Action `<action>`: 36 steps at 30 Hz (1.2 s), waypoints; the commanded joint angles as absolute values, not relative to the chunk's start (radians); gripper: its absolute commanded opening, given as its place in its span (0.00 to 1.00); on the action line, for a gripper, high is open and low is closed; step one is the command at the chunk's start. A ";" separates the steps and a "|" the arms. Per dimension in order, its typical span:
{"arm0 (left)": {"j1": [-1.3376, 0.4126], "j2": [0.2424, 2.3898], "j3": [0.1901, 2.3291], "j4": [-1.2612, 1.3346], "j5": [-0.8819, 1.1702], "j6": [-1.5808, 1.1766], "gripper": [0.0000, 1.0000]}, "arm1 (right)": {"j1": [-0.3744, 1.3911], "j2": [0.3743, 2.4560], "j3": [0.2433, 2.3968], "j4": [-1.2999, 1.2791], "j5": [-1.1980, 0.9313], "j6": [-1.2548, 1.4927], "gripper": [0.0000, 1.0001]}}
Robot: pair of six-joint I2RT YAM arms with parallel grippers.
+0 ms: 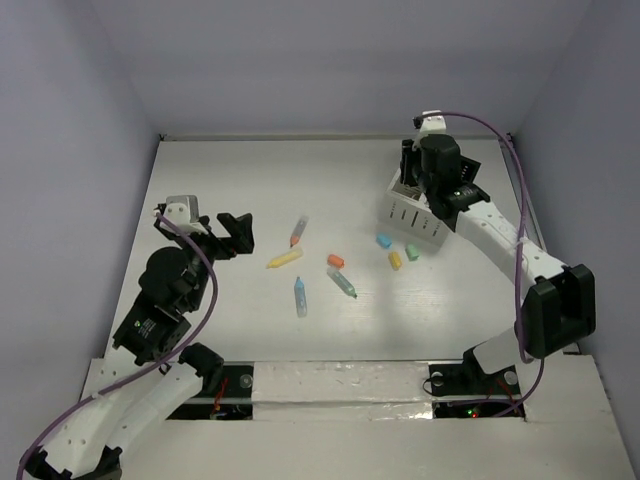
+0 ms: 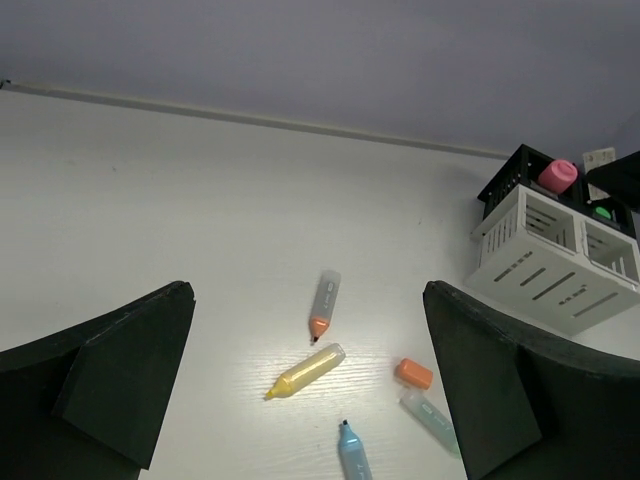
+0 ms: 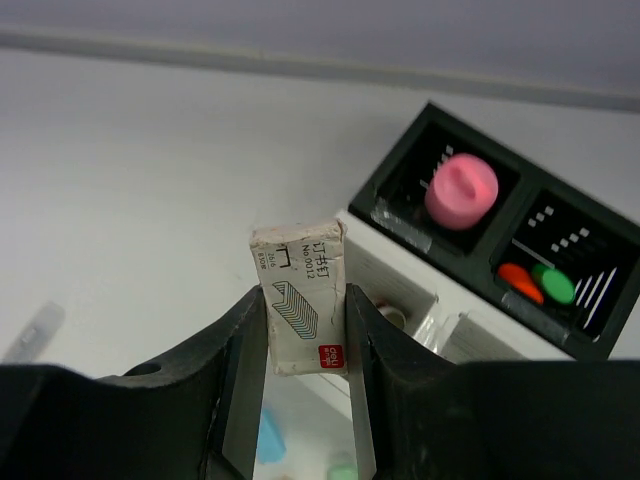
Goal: Sort the stationery into containers
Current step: Place the stationery in the storage box, then move the pen to the center of the board.
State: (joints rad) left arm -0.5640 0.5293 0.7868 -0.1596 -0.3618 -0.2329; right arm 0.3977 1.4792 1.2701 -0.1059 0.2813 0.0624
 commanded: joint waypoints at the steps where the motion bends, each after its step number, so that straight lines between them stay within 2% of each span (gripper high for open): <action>1: -0.558 0.544 0.779 -0.118 -0.348 -0.219 0.99 | 0.379 1.503 1.227 -0.088 0.281 0.031 0.20; 8: -0.558 0.574 0.781 -0.123 -0.353 -0.218 0.99 | 0.347 1.565 1.219 -0.067 0.278 0.031 0.22; 11: -0.558 0.584 0.782 -0.123 -0.351 -0.216 0.99 | 0.337 1.591 1.232 -0.072 0.276 0.035 0.27; 16: -0.558 0.588 0.782 -0.124 -0.347 -0.215 0.99 | 0.337 1.617 1.255 -0.090 0.313 0.048 0.47; 17: -0.558 0.588 0.782 -0.124 -0.345 -0.216 0.99 | 0.337 1.615 1.258 -0.094 0.324 0.051 0.60; 19: -0.558 0.589 0.781 -0.123 -0.342 -0.215 0.99 | 0.328 1.609 1.270 -0.101 0.324 0.057 0.75; 20: -0.549 0.591 0.782 -0.123 -0.341 -0.213 0.99 | 0.328 1.595 1.273 -0.113 0.315 0.064 0.87; 23: -0.549 0.597 0.782 -0.124 -0.334 -0.216 0.99 | 0.328 1.534 1.270 -0.118 0.254 0.077 0.96; 27: -0.549 0.603 0.784 -0.127 -0.328 -0.219 0.99 | 0.359 1.450 1.230 -0.114 0.112 0.129 1.00; 36: -0.540 0.611 0.782 -0.126 -0.302 -0.236 0.99 | 0.647 1.425 1.095 -0.193 0.041 0.150 0.99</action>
